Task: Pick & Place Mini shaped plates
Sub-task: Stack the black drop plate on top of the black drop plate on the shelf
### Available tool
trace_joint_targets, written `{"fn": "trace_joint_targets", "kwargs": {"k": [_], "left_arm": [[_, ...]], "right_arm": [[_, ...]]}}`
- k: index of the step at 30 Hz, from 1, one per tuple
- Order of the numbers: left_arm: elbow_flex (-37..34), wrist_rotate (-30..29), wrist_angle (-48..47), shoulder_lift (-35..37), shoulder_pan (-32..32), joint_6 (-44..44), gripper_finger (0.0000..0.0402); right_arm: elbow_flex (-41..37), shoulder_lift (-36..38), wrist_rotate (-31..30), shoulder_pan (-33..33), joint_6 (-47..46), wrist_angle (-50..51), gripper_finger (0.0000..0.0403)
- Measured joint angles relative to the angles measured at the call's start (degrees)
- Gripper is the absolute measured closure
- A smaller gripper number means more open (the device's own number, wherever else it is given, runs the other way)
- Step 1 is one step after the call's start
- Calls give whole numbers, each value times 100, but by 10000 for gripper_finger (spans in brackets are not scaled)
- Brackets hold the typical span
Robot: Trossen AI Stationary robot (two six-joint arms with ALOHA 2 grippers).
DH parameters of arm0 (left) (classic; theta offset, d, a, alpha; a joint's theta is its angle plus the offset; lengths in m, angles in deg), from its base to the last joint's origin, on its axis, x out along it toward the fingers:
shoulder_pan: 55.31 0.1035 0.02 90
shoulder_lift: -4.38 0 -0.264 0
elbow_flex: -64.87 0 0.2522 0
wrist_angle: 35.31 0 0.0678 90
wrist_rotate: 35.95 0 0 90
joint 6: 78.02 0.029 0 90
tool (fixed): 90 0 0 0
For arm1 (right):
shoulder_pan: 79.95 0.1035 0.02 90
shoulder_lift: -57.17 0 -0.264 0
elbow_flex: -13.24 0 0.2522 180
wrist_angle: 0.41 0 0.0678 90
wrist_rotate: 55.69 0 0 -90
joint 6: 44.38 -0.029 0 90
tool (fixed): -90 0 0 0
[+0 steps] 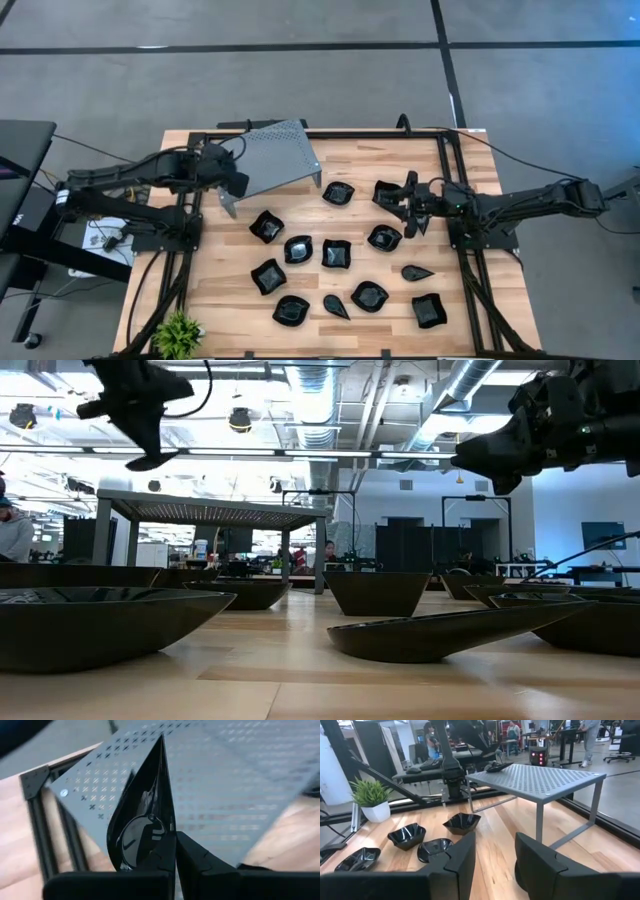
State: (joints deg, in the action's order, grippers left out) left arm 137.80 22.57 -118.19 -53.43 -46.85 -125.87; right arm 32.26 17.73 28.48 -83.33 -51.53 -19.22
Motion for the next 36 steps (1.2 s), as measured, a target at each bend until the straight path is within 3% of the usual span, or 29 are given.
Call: {"fn": "trace_joint_targets", "kwargs": {"k": [11, 24, 36], "left_arm": [[-402, 70, 17, -16, 413, 91, 398], [-730, 111, 398, -349, 440, 284, 392], [-727, 111, 625, -344, 440, 471, 351]], "right_arm": [[0, 0, 0, -7, 11, -200, 267], [0, 0, 0, -7, 15, -600, 264], [0, 0, 0, -7, 15, -614, 268]]}}
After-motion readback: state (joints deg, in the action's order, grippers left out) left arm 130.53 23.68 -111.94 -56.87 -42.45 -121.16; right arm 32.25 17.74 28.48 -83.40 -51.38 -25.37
